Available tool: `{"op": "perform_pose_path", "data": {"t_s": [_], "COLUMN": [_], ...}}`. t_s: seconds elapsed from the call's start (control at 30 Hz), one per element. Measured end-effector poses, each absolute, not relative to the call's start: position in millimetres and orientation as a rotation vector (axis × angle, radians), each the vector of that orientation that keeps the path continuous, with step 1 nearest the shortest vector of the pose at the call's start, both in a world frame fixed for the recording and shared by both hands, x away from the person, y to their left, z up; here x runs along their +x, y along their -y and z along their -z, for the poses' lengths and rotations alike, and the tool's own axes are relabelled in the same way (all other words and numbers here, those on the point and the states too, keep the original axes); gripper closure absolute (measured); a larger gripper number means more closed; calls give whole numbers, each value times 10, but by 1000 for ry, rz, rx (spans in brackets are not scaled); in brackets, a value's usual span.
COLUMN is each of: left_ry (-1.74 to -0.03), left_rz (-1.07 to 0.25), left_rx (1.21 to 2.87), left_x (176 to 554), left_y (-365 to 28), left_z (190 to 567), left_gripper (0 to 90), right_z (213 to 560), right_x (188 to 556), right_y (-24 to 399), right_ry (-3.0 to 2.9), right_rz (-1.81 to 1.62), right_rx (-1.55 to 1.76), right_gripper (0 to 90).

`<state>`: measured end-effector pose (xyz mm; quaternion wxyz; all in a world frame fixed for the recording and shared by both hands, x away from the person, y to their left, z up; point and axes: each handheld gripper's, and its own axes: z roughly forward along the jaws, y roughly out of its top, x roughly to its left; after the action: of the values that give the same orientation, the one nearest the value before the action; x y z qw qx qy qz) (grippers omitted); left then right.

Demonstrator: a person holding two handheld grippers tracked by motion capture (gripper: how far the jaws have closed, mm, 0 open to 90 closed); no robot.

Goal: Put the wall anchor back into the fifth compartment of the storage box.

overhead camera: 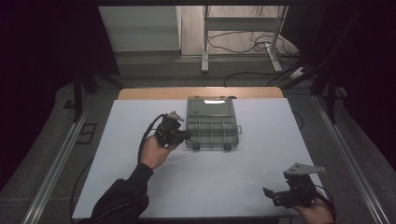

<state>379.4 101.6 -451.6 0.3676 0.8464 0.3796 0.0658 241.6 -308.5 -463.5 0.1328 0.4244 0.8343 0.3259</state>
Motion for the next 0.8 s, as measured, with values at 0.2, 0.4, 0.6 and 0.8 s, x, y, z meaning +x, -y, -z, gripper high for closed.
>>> {"op": "perform_pose_path", "data": {"t_s": [0.2,0.4,0.6,0.8], "left_ry": [-980,-1006,-1032,-1049], "left_rz": [-195,-212,-219,-218], "left_rx": [2188,2202,2213,2215], "left_x": [3889,3981,4053,4102], "left_y": [-940,-905,-872,-841], "left_z": [4558,4647,4752,4829], "left_gripper": [840,838,836,830], "right_z": [4635,4636,4636,4638], "right_x": [2414,2413,2412,2413], "right_y": [3084,3085,3083,3084], "right_ry": [-2421,-2422,-2422,-2423], "right_rz": [-943,-945,-945,-947], "right_rx": [1235,1233,1232,1231], "right_gripper": [14,14,14,15]}}
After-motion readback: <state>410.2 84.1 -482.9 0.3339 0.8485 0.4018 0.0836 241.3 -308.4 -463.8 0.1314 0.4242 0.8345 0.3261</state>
